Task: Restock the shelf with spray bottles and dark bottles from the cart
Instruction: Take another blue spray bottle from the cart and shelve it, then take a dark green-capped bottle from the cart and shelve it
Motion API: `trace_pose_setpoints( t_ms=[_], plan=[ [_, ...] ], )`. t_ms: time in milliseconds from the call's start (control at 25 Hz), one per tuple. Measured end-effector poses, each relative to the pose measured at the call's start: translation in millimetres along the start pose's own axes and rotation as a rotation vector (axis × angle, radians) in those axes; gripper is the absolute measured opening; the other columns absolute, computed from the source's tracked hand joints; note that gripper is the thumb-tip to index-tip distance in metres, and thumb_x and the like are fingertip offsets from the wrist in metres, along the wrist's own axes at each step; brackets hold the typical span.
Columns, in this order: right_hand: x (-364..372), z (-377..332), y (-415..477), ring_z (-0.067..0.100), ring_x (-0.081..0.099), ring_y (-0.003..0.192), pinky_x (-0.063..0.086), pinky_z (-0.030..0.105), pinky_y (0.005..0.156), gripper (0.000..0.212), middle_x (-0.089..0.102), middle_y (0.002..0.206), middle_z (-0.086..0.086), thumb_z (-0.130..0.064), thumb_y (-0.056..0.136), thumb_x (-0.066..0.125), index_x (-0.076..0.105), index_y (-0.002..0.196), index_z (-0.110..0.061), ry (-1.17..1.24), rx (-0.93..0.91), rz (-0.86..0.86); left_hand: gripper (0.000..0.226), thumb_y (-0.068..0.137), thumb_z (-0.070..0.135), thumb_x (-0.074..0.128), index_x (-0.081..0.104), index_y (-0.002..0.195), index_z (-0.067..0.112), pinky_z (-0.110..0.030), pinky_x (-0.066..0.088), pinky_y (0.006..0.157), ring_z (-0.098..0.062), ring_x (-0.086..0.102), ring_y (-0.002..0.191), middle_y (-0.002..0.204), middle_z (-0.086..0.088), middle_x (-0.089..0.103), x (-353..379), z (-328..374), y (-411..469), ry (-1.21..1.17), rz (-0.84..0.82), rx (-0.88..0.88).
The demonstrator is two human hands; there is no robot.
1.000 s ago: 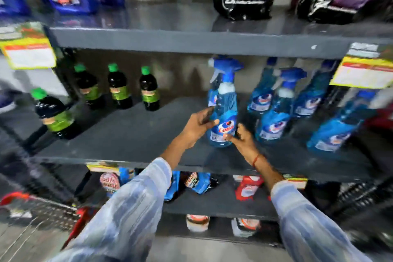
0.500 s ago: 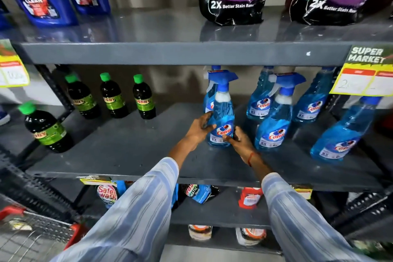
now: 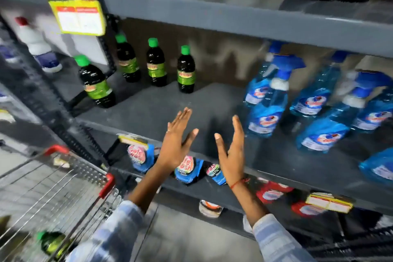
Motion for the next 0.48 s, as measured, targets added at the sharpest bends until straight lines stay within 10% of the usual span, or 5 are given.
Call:
trace_pose_setpoints(
  t_ms=[480],
  plan=[
    [365, -134, -203, 0.029, 0.037, 0.135, 0.028, 0.036, 0.113, 0.059, 0.040, 0.143, 0.025, -0.011, 0.085, 0.060, 0.035, 0.136, 0.006, 0.074, -0.329, -0.889, 0.056, 0.090, 0.023, 0.055, 0.033, 0.141, 0.014, -0.035, 0.028, 0.112, -0.025, 0.032, 0.140, 0.149, -0.011, 0.039, -251, -264, -252, 0.210, 0.410, -0.701]
  ],
)
Point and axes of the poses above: each hand's wrist, its own y-axis towards the middle knuckle, its own x-axis out of the palm, z = x × y, the point moved 10 cm from there along y, towards the middle knuckle
